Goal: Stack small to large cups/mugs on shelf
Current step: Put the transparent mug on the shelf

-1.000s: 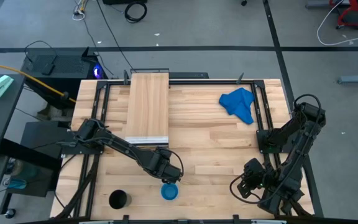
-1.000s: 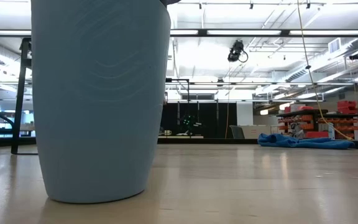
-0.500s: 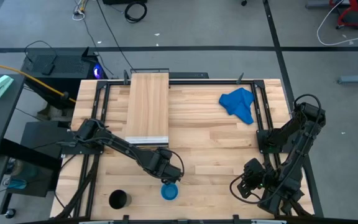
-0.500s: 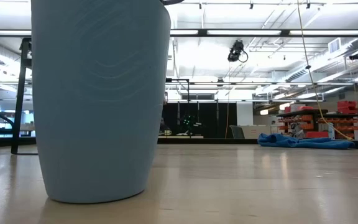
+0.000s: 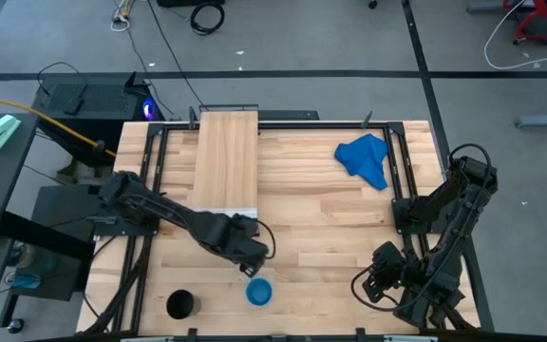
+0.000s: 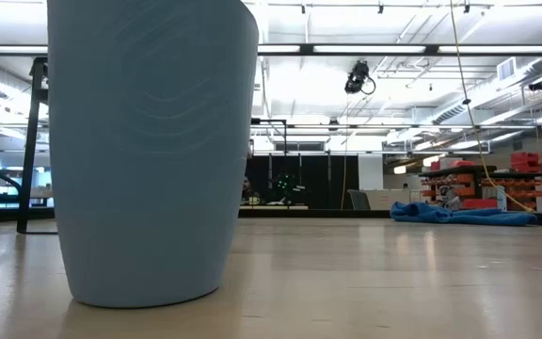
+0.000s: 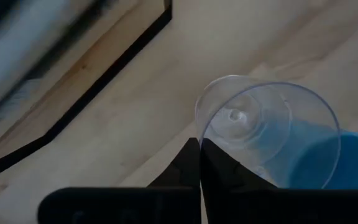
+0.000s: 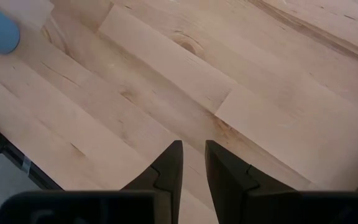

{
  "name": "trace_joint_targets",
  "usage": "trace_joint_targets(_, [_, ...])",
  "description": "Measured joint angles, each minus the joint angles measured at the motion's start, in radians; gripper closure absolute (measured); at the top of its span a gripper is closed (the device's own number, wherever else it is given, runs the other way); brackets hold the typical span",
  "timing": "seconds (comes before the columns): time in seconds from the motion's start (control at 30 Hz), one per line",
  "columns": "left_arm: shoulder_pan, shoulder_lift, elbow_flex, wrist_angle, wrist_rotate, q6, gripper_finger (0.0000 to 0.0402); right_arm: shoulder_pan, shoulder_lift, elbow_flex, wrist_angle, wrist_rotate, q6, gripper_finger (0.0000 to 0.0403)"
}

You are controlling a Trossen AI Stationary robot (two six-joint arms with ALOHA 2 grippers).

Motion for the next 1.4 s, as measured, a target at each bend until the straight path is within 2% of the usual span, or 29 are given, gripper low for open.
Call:
trace_joint_targets(0.43, [0.004,-0.347,0.0,0.144,0.127,0.232,0.0398,0.0,0.0,0.0,0.0,0.0,-0.017,0.0328])
trace_joint_targets(0.6, [0.041,-0.473,0.0,0.207,0.148,0.285,0.0397,0.0,0.0,0.0,0.0,0.0,-0.019,0.0328])
trace_joint_targets(0.77, [0.116,-0.561,0.0,0.156,0.148,0.355,0.0398,-0.006,0.0,0.0,-0.001,-0.001,-0.018,0.0328])
trace_joint_targets(1.03, [0.265,-0.587,0.0,-0.131,0.145,0.533,0.0399,-0.023,0.0,0.0,-0.001,0.002,-0.006,0.0328])
trace_joint_targets(1.17, [0.346,-0.576,0.0,-0.195,0.141,0.634,0.0399,-0.04,0.0,0.0,0.0,0.003,0.018,0.0328])
trace_joint_targets(1.4, [0.482,-0.534,0.002,-0.29,0.027,0.781,0.0399,-0.078,0.001,0.0,0.004,0.01,0.043,0.0328])
